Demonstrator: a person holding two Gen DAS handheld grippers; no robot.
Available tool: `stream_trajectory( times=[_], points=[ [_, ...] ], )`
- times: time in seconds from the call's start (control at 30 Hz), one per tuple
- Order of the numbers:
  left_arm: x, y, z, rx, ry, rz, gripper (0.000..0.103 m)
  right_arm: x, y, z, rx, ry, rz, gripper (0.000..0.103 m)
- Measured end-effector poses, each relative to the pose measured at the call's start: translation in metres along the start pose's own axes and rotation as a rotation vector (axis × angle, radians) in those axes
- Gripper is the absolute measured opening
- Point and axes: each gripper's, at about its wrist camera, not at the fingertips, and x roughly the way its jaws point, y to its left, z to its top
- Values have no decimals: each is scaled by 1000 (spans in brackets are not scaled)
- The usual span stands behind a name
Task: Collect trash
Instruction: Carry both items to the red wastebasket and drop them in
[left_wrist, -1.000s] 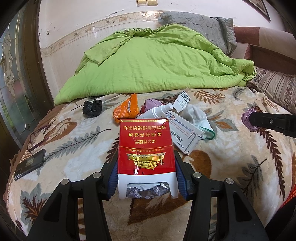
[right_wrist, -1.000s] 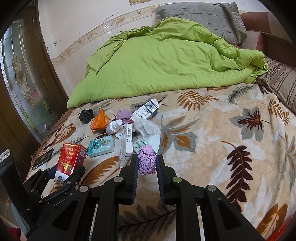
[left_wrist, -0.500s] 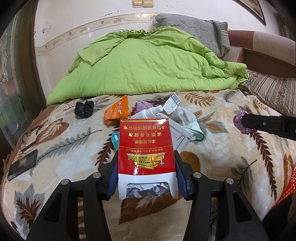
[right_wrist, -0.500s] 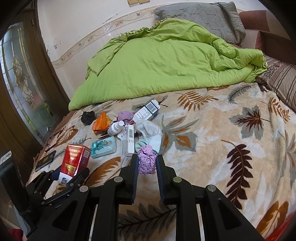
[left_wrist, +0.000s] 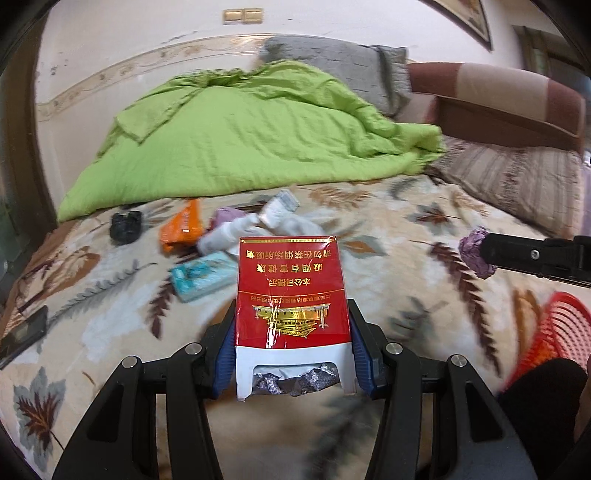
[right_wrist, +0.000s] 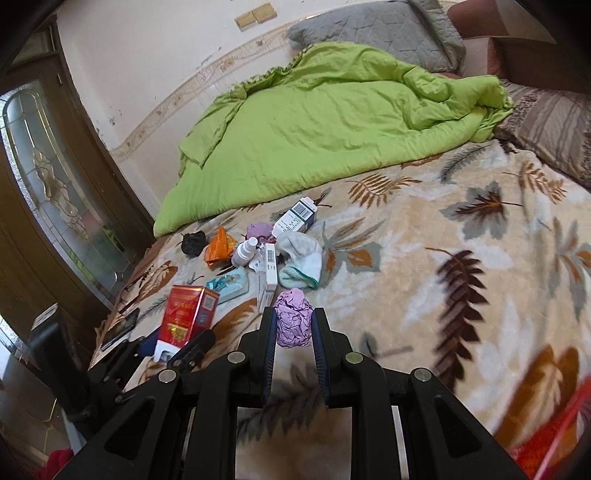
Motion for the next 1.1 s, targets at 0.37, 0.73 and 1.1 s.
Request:
stream_trajectory(
  times=[0.37, 0.73, 1.1],
  points=[
    [-40, -112, 15, 155, -2, -309, 51, -155, -98, -36, 177, -90, -204, 21],
    [-53, -253, 30, 305, 92, -619, 52, -258, -181, -58, 351, -165, -377, 21],
    [-47, -301, 28, 366, 119, -649, 80, -275, -211, -70, 420, -191, -390, 52]
  ],
)
